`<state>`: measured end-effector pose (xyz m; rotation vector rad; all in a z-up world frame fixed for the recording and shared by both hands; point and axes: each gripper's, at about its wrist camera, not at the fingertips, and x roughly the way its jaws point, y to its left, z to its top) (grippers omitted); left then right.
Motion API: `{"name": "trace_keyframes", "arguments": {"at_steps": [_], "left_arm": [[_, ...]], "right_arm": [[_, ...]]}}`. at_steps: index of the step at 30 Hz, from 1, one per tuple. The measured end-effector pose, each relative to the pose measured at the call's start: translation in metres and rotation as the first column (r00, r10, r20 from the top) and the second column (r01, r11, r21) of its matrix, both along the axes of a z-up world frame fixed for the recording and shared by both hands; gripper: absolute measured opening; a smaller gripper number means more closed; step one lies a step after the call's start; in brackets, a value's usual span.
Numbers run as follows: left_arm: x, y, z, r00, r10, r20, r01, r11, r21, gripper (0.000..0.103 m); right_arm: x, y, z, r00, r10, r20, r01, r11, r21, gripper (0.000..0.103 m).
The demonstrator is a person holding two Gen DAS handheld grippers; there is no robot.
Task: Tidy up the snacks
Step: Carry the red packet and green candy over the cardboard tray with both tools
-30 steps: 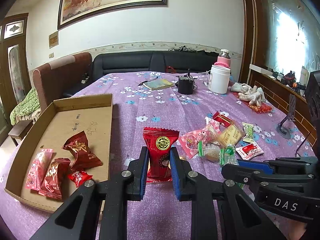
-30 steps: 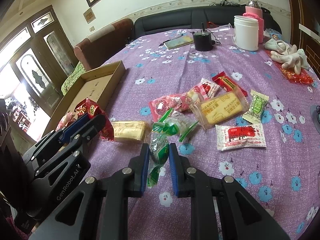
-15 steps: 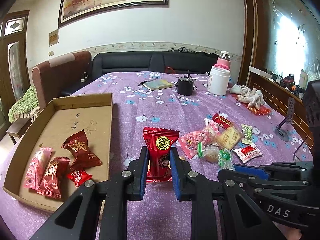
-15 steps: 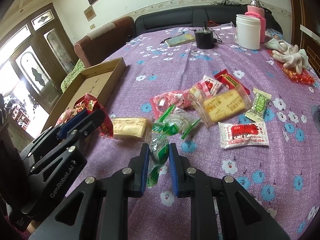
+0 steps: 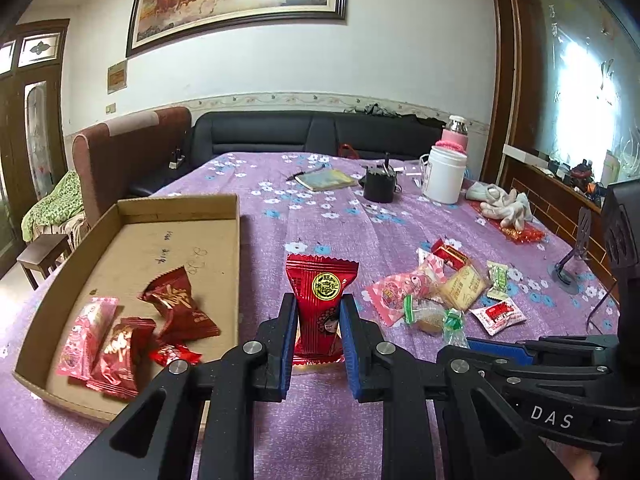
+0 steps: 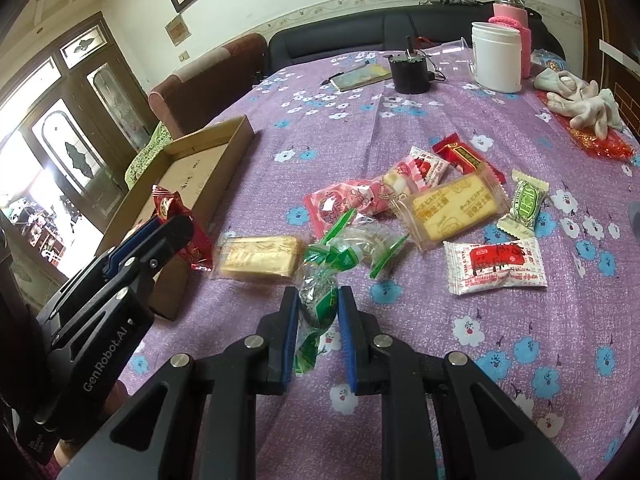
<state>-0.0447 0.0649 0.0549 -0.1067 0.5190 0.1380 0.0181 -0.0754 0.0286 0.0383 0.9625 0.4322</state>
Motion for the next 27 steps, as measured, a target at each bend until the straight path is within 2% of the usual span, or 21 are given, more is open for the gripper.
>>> {"name": "trace_keyframes", "arguments": {"at_steps": [7,16,22,27], "left_arm": [[-0.015,0.017,0.013,1.000,0.009,0.024,-0.008,0.999,-0.041,0.022],[-0.038,0.071,0.026,0.990,0.124,0.061,-0.119,0.989,-0.088,0.022],[-0.049,0.128,0.020,0.969,0.244,0.042,-0.235,0.960,-0.150,0.022],[-0.047,0.165,0.002,0.950,0.312,-0.013,-0.308,0.929,-0.203,0.022]], "right_arm": [[-0.011,0.015,0.014,1.000,0.016,0.004,-0.016,1.000,0.007,0.019],[-0.020,0.057,0.029,0.996,0.087,0.014,-0.087,0.996,0.011,0.019],[-0.026,0.096,0.038,0.988,0.153,0.032,-0.153,0.988,0.003,0.019],[-0.022,0.130,0.035,0.980,0.196,0.030,-0.196,0.981,-0.004,0.019]]}}
